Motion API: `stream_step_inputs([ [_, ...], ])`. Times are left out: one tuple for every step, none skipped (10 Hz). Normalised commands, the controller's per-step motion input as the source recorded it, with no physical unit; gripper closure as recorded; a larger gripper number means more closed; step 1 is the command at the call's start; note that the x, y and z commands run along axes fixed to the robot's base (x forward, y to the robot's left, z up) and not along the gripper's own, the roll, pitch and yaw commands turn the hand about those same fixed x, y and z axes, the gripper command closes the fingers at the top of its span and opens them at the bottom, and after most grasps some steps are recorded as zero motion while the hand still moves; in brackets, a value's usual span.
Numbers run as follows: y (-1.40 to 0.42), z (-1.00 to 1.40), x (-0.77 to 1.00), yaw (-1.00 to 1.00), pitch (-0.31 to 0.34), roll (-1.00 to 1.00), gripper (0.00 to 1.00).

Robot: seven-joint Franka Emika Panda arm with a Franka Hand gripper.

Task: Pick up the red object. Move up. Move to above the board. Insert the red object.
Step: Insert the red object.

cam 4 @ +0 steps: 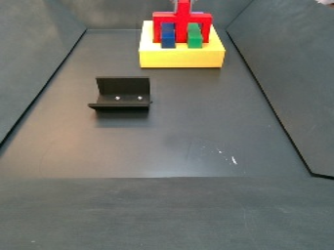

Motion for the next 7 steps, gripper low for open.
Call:
stream_step_inputs([
  [0.0,-0.19,0.0,0.0,0.089,0.32,1.0],
  [-0.01,-0.24,0.0,0.0,0.017,0.21,1.0],
  [-0.02,-0.2,0.0,0.0,0.0,0.16,1.0],
  [-0.15,-0.06,0.01,0.01,0.01,0.11,1.0],
  [-0.2,0.0,0.06,0.05,0.046,0.12,1.0],
  [-0.15,0.0,0.03,0.05,0.051,0.14,1.0],
  [-0.03,-0.07,0.0,0.0,0.013,0.11,1.0],
])
